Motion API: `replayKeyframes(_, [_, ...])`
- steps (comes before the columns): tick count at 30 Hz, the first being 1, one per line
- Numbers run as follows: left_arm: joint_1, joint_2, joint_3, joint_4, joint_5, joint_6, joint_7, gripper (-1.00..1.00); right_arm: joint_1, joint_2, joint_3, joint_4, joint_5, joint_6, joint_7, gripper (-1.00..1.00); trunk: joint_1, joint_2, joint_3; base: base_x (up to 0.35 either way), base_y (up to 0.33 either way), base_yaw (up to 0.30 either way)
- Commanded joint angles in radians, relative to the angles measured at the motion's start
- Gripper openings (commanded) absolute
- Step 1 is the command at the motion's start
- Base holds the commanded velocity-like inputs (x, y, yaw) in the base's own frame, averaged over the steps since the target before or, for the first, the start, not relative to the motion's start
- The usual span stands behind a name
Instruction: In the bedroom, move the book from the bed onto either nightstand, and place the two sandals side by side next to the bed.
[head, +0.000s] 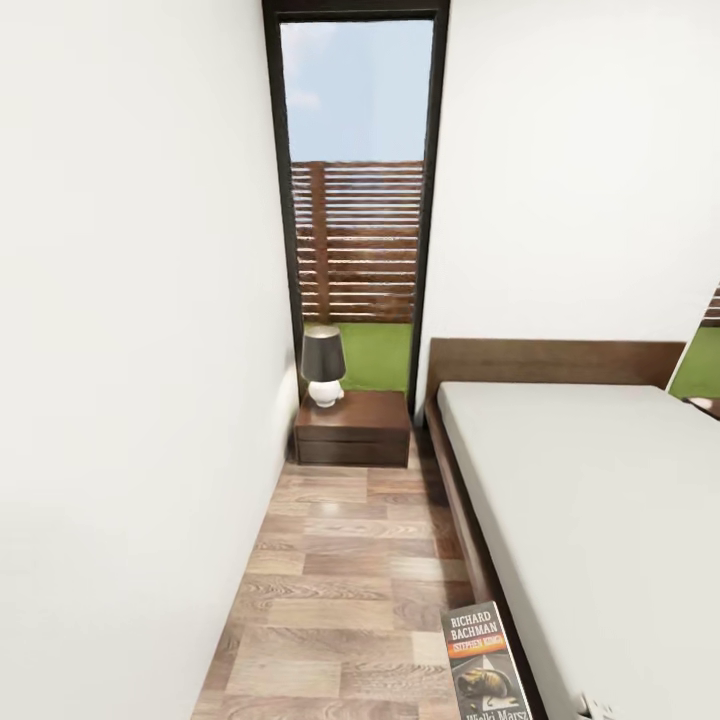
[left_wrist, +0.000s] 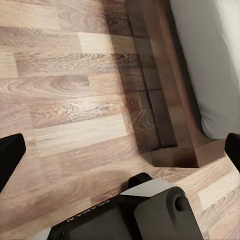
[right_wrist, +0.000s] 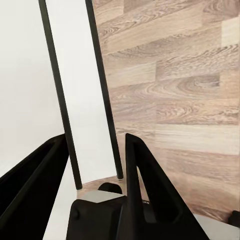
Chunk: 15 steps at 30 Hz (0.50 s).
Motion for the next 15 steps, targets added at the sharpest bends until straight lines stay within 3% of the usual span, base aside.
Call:
replayKeyframes(1, [-0.001,0.0,-0.005,0.002,0.01,-0.002,-0.003,1.0,-0.002,0.0,-0.002,0.002,-0.005,0.002,0.004,-1.0,0.001,-0.002,-0.002,0.327,0.0,0.0])
replayKeyframes(15, [-0.001,0.0,-0.005,0.002,0.01,-0.002,-0.003,1.0,-0.002,0.0,-0.003,0.003,-0.005,0.001,0.003,-1.0,0.001,-0.002,-0.002,0.329,0.0,0.0])
